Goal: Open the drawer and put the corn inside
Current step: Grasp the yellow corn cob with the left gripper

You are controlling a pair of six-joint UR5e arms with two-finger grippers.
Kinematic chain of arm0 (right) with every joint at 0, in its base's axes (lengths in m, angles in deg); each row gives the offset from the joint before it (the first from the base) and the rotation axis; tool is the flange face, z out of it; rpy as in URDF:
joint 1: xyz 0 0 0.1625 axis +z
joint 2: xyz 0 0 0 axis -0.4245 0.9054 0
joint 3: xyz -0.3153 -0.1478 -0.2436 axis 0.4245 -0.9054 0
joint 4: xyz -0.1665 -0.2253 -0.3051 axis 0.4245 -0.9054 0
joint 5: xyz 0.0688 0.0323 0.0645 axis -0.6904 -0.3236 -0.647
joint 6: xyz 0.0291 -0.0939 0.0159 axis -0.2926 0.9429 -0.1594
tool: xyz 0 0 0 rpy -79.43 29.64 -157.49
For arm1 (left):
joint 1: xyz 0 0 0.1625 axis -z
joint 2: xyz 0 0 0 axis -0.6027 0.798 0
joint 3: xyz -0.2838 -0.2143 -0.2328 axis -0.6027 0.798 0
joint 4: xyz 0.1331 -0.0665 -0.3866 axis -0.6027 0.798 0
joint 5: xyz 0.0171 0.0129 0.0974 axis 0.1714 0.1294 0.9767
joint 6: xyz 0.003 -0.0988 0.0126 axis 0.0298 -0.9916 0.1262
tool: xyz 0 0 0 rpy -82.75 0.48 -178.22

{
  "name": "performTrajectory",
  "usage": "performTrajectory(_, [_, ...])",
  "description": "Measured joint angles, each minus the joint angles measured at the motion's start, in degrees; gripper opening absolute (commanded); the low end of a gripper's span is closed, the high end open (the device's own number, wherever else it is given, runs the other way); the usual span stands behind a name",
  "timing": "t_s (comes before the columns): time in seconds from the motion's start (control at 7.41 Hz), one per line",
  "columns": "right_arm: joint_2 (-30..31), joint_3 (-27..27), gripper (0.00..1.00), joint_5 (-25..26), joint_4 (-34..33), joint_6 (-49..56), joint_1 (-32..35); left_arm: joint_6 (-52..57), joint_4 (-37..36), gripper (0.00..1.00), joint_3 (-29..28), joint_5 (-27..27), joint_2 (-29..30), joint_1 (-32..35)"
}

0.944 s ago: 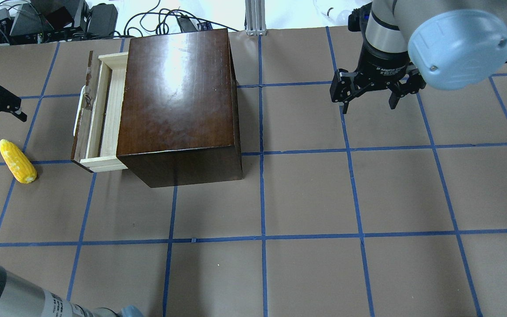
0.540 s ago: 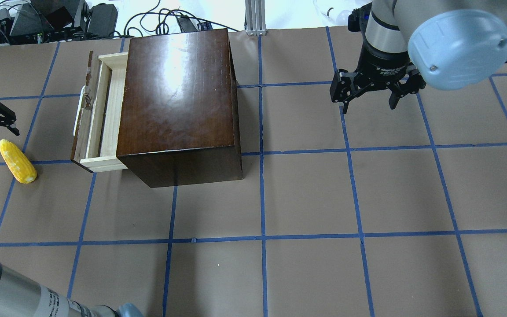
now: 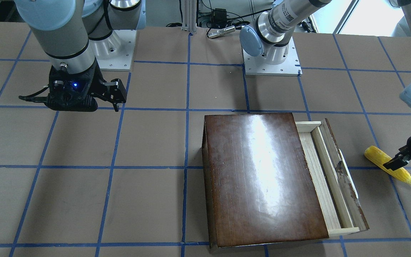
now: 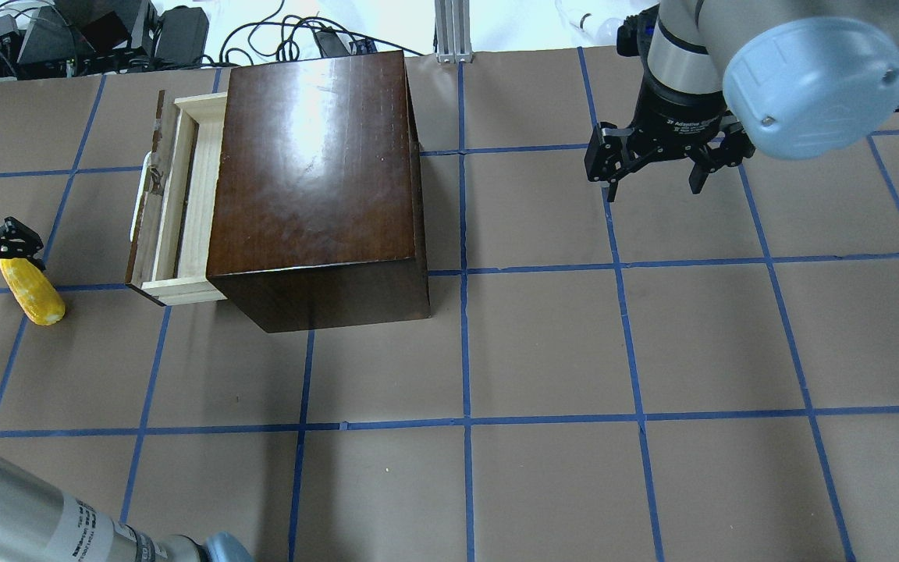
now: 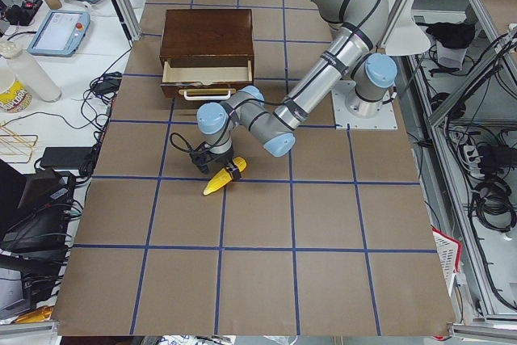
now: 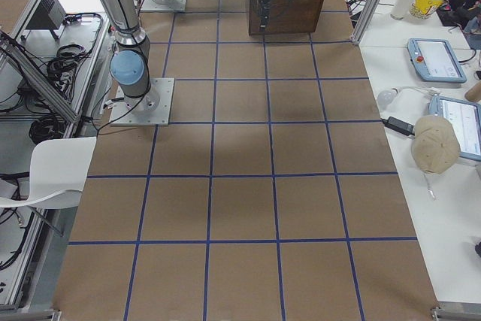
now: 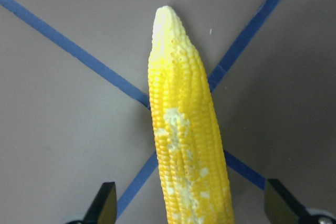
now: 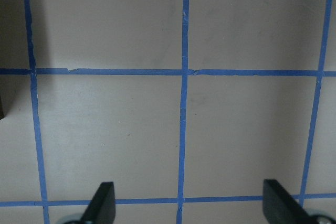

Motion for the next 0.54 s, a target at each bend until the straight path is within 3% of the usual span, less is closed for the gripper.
performTrajectory(0.13, [0.00,0.00,1.00,0.00,-0.02,0.00,0.00,-0.20,-0.58,0.96,0.04,0.05,0.78,-0.02])
performTrajectory(0.27, [0.00,0.00,1.00,0.00,0.00,0.00,0.00,-0.42,-0.81,0.71,-0.07,0.01,1.54,-0.04])
performTrajectory(0.4, [0.00,0.00,1.00,0.00,0.03,0.00,0.00,-0.83,-0.86,0.14,-0.13,-0.13,2.21,-0.04])
performTrajectory(0.54, [0.00,0.00,1.00,0.00,0.05,0.00,0.00,-1.23,-0.84,0.00,-0.14,-0.26,2.76,-0.04])
